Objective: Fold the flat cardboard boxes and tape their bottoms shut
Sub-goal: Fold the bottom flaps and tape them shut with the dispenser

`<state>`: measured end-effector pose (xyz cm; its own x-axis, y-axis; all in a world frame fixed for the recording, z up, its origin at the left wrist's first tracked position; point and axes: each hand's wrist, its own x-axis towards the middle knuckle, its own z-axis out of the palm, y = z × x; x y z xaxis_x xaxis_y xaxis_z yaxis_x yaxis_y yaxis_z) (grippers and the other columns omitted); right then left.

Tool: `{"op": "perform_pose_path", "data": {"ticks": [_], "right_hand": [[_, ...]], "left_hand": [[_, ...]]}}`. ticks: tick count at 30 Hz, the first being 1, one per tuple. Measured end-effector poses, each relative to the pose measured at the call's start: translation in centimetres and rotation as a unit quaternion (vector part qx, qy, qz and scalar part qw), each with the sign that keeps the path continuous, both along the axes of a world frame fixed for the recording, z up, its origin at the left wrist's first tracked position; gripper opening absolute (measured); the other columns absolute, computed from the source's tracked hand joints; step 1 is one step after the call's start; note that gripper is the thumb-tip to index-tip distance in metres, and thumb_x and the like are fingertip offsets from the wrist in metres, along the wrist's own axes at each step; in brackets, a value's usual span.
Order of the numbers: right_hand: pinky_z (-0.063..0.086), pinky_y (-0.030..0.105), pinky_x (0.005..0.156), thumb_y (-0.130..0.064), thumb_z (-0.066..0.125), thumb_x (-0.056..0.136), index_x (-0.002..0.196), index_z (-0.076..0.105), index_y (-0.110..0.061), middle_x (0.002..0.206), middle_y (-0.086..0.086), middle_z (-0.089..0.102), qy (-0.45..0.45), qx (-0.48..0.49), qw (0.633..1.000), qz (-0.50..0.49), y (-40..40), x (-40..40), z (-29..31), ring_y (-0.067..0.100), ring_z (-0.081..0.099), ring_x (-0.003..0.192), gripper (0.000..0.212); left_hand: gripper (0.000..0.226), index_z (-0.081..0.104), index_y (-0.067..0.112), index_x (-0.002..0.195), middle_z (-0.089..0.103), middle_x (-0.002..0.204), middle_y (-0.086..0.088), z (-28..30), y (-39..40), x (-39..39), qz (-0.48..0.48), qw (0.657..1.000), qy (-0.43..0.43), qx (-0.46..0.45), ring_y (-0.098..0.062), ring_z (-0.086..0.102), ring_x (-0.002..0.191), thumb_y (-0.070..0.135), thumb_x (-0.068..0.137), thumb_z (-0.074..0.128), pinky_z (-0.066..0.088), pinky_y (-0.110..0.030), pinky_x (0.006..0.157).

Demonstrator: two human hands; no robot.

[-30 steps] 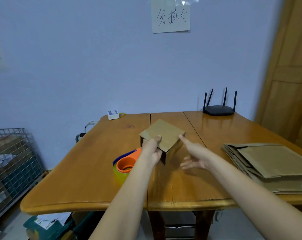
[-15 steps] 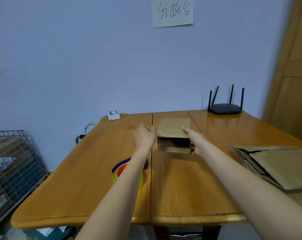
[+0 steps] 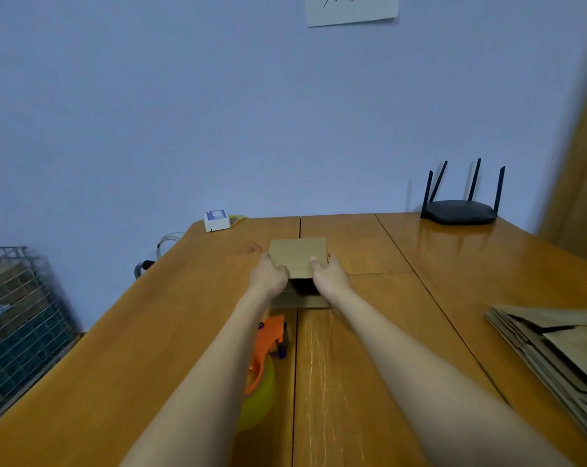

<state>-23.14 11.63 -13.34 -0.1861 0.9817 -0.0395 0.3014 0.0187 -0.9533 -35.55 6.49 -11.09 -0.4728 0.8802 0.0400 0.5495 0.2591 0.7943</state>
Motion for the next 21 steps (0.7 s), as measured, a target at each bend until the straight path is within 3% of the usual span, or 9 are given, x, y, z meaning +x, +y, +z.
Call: {"op": "perform_pose_path", "data": {"ticks": [4, 7, 10, 13, 16, 21], "right_hand": [[0.045, 0.039, 0.100, -0.041, 0.041, 0.104, 0.144, 0.042, -0.010, 0.136, 0.011, 0.056, -0.028, 0.006, 1.000, 0.010, 0.4, -1.0, -1.2, 0.031, 0.054, 0.121, 0.050], [0.042, 0.038, 0.098, -0.044, 0.033, 0.106, 0.146, 0.039, -0.007, 0.140, 0.015, 0.052, -0.092, 0.045, 0.995, 0.014, -0.1, -0.2, -0.1, 0.033, 0.050, 0.126, 0.054], [0.029, 0.045, 0.116, -0.049, 0.030, 0.105, 0.154, 0.026, -0.008, 0.153, 0.016, 0.040, -0.284, 0.152, 0.946, 0.024, -1.5, 2.2, 1.6, 0.034, 0.039, 0.139, 0.064], [0.026, 0.047, 0.119, -0.053, 0.032, 0.103, 0.152, 0.032, -0.011, 0.155, 0.014, 0.037, -0.429, 0.210, 0.878, 0.029, -3.8, 5.9, 3.7, 0.034, 0.037, 0.141, 0.065], [0.026, 0.047, 0.118, -0.059, 0.032, 0.100, 0.146, 0.042, -0.012, 0.151, 0.014, 0.043, -0.497, 0.215, 0.840, 0.029, -6.2, 9.9, 5.3, 0.033, 0.039, 0.139, 0.066], [0.029, 0.048, 0.115, -0.061, 0.034, 0.099, 0.142, 0.048, -0.014, 0.145, 0.013, 0.049, -0.526, 0.190, 0.829, -0.003, -10.5, 17.9, 8.2, 0.033, 0.043, 0.134, 0.066]], "left_hand": [[0.048, 0.034, 0.001, 0.146, 0.048, 0.144, -0.021, -1.0, 0.3, -0.7, 0.001, 0.996, 0.080, -0.041, -0.039, 0.046, 0.130, 0.023, 0.104, 0.041, 0.041, -0.040, 0.107], [0.051, 0.034, 0.005, 0.148, 0.046, 0.145, -0.022, -1.0, -0.1, -0.7, -0.003, 0.990, 0.133, -0.055, -0.039, 0.041, 0.133, 0.034, 0.105, 0.032, 0.036, -0.045, 0.110], [0.056, 0.030, 0.015, 0.152, 0.033, 0.155, -0.019, 0.1, -1.8, 0.1, 0.004, 0.975, 0.215, -0.064, -0.037, 0.028, 0.143, 0.043, 0.104, 0.026, 0.022, -0.054, 0.117], [0.055, 0.029, 0.018, 0.153, 0.026, 0.160, -0.012, 1.9, -4.2, 2.5, -0.032, 0.951, 0.299, -0.072, -0.032, 0.021, 0.147, 0.043, 0.104, 0.024, 0.015, -0.057, 0.119], [0.056, 0.029, 0.019, 0.153, 0.024, 0.161, -0.011, 3.4, -6.4, 6.2, -0.072, 0.936, 0.334, -0.082, -0.031, 0.020, 0.148, 0.044, 0.104, 0.021, 0.014, -0.057, 0.119], [0.057, 0.029, 0.017, 0.153, 0.025, 0.160, -0.013, 6.0, -9.0, 14.4, -0.140, 0.919, 0.358, -0.086, -0.034, 0.022, 0.147, 0.045, 0.105, 0.020, 0.017, -0.059, 0.118]]}}
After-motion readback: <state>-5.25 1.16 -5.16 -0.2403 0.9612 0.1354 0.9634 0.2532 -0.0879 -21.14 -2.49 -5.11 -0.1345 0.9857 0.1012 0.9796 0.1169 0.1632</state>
